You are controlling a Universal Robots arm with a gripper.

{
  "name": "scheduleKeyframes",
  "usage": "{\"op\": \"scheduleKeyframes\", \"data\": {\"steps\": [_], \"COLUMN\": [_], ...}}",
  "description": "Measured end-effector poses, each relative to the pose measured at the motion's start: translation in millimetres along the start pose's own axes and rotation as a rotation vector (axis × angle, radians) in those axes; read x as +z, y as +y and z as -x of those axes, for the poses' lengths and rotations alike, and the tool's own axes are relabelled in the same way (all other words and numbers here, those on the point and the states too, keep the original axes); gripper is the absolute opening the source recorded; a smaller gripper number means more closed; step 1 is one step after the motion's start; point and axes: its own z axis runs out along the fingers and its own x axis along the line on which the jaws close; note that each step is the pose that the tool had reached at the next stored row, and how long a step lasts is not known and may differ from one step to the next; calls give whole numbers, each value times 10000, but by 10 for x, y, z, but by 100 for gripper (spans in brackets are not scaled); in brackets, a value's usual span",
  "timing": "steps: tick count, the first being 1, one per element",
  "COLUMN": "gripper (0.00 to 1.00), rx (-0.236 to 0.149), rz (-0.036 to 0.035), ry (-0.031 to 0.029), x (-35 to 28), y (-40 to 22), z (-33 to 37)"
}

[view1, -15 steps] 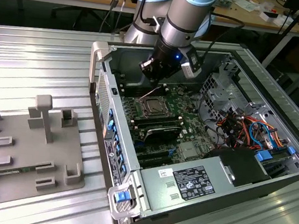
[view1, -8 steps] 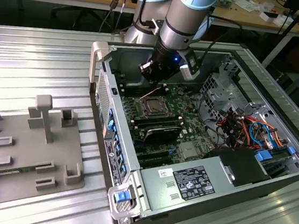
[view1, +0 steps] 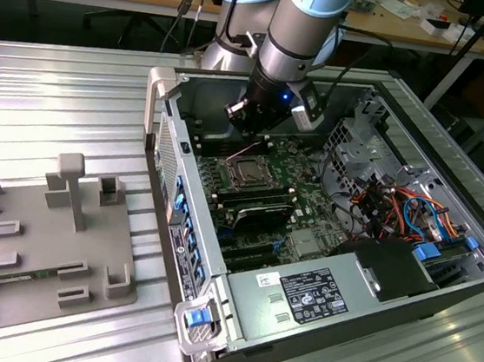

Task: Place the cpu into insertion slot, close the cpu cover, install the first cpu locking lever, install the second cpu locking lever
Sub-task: 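Install the first cpu locking lever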

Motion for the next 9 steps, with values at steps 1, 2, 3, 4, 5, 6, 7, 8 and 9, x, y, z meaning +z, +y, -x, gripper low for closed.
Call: {"op": "scheduleKeyframes", "data": {"steps": [1,2,3,4,5,6,7,8,9], "gripper": [11,11,11,11,11,11,11,11,11], "rx": [-1,-1,-3,-3,-4,-5,-4,-5,-5], "rz": [-1,-2,-2,-2,-2,-2,-4,-27,-41], "ry": [0,0,-1,0,0,0,0,2,3], "x": [0,0,0,0,0,0,0,-2,-1], "y": [0,0,-1,0,0,0,0,0,0], "z": [0,0,0,0,0,0,0,1,1]}}
